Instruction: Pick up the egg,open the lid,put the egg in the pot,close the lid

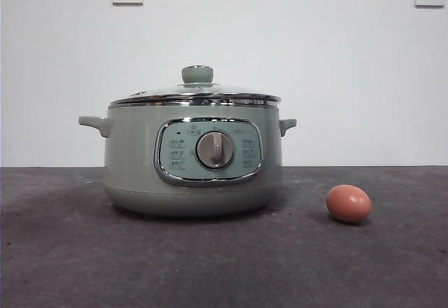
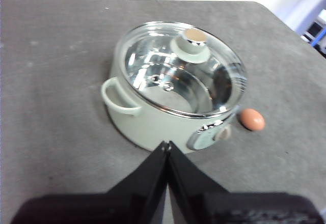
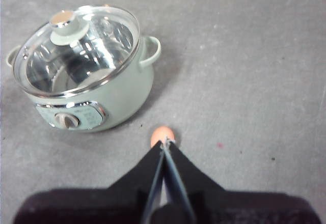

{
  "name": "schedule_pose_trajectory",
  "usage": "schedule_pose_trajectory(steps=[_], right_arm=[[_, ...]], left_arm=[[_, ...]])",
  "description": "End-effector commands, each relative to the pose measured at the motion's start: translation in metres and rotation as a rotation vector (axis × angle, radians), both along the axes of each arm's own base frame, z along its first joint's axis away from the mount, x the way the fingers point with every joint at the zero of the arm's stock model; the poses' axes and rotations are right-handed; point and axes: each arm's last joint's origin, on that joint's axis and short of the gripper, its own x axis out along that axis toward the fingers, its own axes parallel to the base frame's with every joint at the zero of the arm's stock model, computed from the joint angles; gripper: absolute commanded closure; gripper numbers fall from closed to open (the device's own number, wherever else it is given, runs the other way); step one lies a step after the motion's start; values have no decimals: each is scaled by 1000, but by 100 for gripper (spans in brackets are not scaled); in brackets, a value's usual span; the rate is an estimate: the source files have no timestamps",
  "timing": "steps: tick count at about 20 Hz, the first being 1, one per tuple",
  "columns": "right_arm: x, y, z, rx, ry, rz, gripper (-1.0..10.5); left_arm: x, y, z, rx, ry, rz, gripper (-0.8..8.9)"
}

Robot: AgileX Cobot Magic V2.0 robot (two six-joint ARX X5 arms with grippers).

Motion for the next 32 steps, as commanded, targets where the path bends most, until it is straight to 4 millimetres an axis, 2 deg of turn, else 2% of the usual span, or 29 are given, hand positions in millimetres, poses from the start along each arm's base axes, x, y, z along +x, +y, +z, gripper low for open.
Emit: schedule_pose_trajectory(steps=[1,3,4,5,7,13,17,22,27,32], right_arm=[[-1,0,0,-7,2,9,825],[-1,0,-1,-7,19,9,571],[-1,0,-2,-7,29,9,460],[-2,0,-2,-8,36,9,384],[-2,0,-3,-5,49,14,344],[-3,1,-4,7,57,31,344],[1,1,-5,7,73,31,347],[9,2,-8,22,105,50,347],[17,3,-11,22,138,50,347],[20,3,-12,21,152,49,348]], left_arm=[[1,-1,1,-7,-7,-37,645],[3,-1,0,-20,-1,-55,264],[4,-1,0,-20,3,-56,180],[4,-2,0,-26,6,-57,184],[4,-2,0,-38,6,-75,184],[11,-3,0,-38,0,-87,184],[28,-11,7,-42,-66,-160,184],[68,-32,19,-38,-79,-266,184],[122,-71,32,92,-76,-318,184],[176,-112,26,191,-49,-346,184]])
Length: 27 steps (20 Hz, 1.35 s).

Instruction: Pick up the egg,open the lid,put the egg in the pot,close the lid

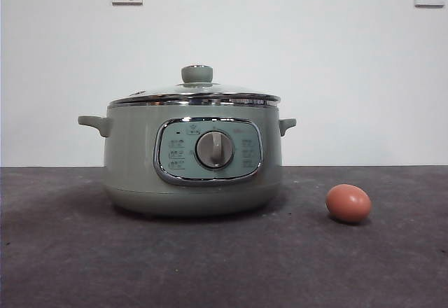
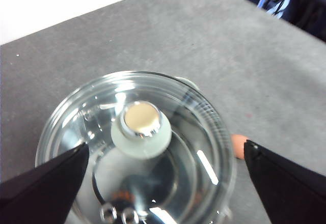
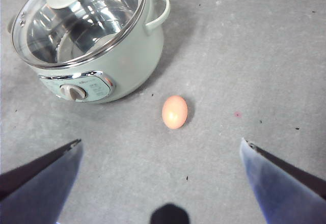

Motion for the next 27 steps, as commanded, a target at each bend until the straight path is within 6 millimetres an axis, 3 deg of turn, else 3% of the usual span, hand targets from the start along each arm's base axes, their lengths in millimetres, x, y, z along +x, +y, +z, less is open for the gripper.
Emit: schedule_pose_trajectory(steps=[1,5,9,20,27], right_arm=[[1,0,1,1,-6,6,347],[1,0,1,1,-6,5,348],[1,0,1,1,-6,5,348],[6,1,-1,0,14,5,348],[8,1,-2,-1,21,5,348]], left_arm=[[23,-17,-10,48,4,-19,184],[55,-39,-32,98,38,-29,184],[75,-49,-55,117,57,-26,184],[93,-58,-83,131,103,-24,194],[94,-59,-85,132,108,-27,543]])
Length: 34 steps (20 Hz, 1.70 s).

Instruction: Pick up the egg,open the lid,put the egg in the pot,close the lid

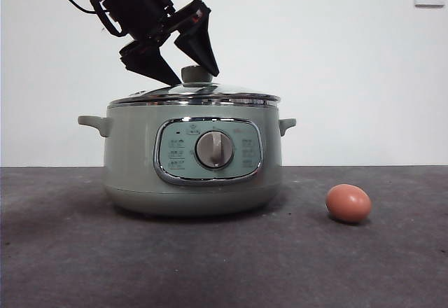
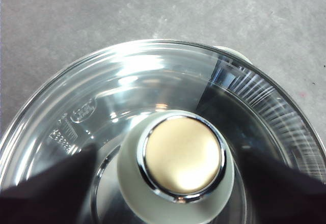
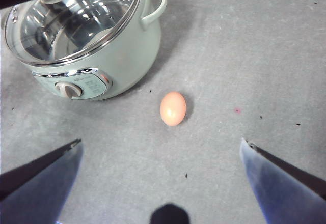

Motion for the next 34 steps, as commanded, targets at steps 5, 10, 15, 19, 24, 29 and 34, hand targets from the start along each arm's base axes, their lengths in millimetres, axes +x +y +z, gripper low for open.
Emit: schedule_pose_trajectory(steps=[5,10,15,19,24,29,34], right_arm=[[0,0,1,1,-9,5,348],[2,0,1,1,-3,5,348],[8,1,-2,-1,17,5,348],[14,1,-4,-2,34,5,348],[29,2,-8,-1,41,4,349],[64,6,-26,-4,109,14,349],[108,32,-60,-38,207,93,351]], left_arm=[[2,-3,-5,4,10,-10,755],[2,-3,-5,1,9,-14,822],[0,-2,12,-16,-31,-13,822],[-1,-2,38,-31,-64,-13,821],[-10,5,80,-44,-105,-2,820],[-49,52,138,-87,-231,82,820],[-120,108,184,-61,-330,177,820]])
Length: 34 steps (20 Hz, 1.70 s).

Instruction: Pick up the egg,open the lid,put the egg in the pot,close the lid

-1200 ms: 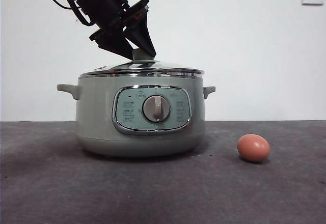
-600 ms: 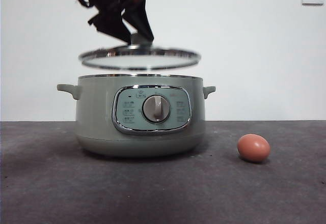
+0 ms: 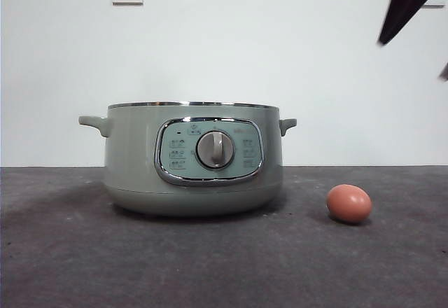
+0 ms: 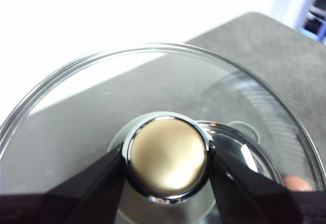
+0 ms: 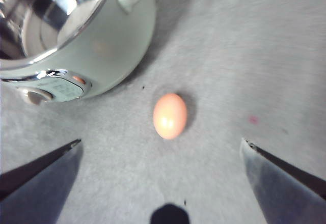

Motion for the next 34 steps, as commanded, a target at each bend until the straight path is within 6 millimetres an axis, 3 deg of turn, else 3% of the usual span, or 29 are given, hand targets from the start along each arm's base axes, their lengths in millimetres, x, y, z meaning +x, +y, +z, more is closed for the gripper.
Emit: schedule_pose_trajectory(steps=[1,8,14,17,20,22,25,27,31,34], right_arm=[[17,15,-16,-29,38,34,351],[57,54,-80,-151,159,92,352],[70,74,-113,-249,185,94,356],[73,77,-121,-246,198,72,534],[75,77,-126,-247,215,60,567],[74,77,-127,-244,225,50,746],[74,77,-127,-242,228,45,799],[74,77,-127,-241,228,46,939],[69,75,-116,-234,217,46,958],[57,71,-85,-207,141,39,959]], left_arm=[[-32,16,18,23,-67,8,820],[-126,40,41,10,-136,53,820],[-170,46,45,-20,-155,63,820],[-179,48,44,-18,-154,67,820],[-180,48,42,-16,-139,66,820],[-180,48,42,-16,-139,67,820],[-180,48,42,-16,-139,67,820],[-180,48,42,-16,-139,67,820],[-179,48,42,-16,-138,66,820],[-179,48,42,-15,-137,66,820]])
